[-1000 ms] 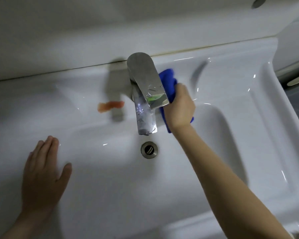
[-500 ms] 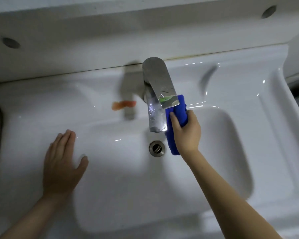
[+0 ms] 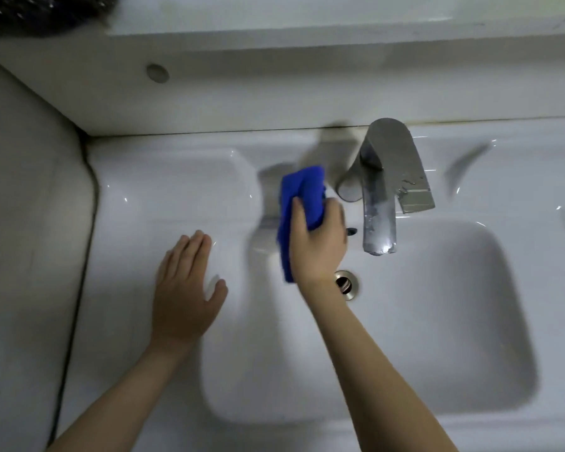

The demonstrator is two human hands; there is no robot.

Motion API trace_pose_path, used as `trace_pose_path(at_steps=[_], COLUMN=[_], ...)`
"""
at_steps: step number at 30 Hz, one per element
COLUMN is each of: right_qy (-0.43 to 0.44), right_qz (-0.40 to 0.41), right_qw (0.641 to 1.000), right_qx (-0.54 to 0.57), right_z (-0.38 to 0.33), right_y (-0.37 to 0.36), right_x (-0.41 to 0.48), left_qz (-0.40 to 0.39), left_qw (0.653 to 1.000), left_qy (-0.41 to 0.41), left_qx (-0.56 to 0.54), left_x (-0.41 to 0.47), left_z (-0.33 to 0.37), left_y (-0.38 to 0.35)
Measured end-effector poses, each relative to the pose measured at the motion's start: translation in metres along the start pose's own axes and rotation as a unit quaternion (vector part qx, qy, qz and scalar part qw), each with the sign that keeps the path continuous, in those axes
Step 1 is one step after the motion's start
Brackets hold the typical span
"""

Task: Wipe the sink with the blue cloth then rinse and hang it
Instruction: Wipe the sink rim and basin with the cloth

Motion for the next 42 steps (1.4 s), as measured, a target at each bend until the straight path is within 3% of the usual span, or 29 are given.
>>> trace_pose_path(at_steps=[3,5,10,12,15,17,20,22,26,28,31,33,37,39,42], right_qy=[-0.013,-0.022,0.133,0.111,0.007,-0.016,0.112,0.146,-0.015,-0.039,0.091,0.127,-0.033,-0.061,0.085], right_qz=[0.076,0.083,-0.063,-0.016,0.091,0.071,-0.021,-0.030,0.106,0.063,-0.029,-0.050,0.065,0.036,-0.063], right_qw=[0.984,0.977,0.966,0.960,0.966,0.973,0.971,0.961,0.965,0.976,0.977,0.964,0.963,0.973,0.970], right_qx=[-0.160,-0.194,-0.211,-0.257,-0.241,-0.220,-0.210,-0.234,-0.239,-0.206,-0.190,-0.226,-0.260,-0.219,-0.217], right_z=[0.008,0.006,-0.033,-0.006,0.020,-0.003,-0.039,-0.019,0.016,-0.008,-0.040,-0.022,0.018,-0.006,-0.041], right_y=[0.005,-0.012,-0.068,-0.033,0.004,-0.027,-0.074,-0.060,-0.004,-0.035,-0.073,-0.059,-0.004,-0.032,-0.077], right_x=[0.037,0.038,0.002,0.016,0.031,0.032,0.009,0.002,0.024,0.033,0.009,0.005,0.036,0.030,-0.002], left_qz=[0.014,0.015,-0.015,-0.009,0.003,-0.010,-0.027,-0.031,-0.016,-0.019,-0.025,-0.025,-0.012,-0.011,-0.023], left_qw=[1.000,1.000,1.000,1.000,1.000,1.000,0.999,0.999,1.000,1.000,0.999,0.999,1.000,1.000,1.000], left_qy=[0.003,0.003,0.011,0.013,0.013,0.013,0.021,0.022,0.020,0.018,0.019,0.020,0.019,0.013,0.013], left_qx=[-0.017,-0.022,-0.004,-0.009,-0.018,-0.009,0.005,0.005,-0.002,0.002,0.013,0.016,0.008,0.008,0.014], left_x=[-0.001,-0.001,-0.003,-0.003,-0.001,-0.002,-0.003,-0.003,-0.002,-0.003,-0.003,-0.003,-0.002,-0.002,-0.003], left_z=[0.000,-0.001,-0.003,-0.001,-0.002,-0.002,-0.005,-0.005,-0.003,-0.004,-0.005,-0.004,-0.002,-0.003,-0.003], left_y=[0.001,0.001,-0.002,0.000,0.002,-0.001,-0.004,-0.003,-0.002,-0.004,-0.004,-0.003,-0.002,-0.003,-0.004])
Point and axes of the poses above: each hand's wrist, its own x-axis towards the middle knuckle, its own y-axis out of the back of the hand, z = x × y, the point moved 8 cm from there along x, towards the middle knuckle, and after that the axes turned 13 degrees about -x, right-handed, at the moved point
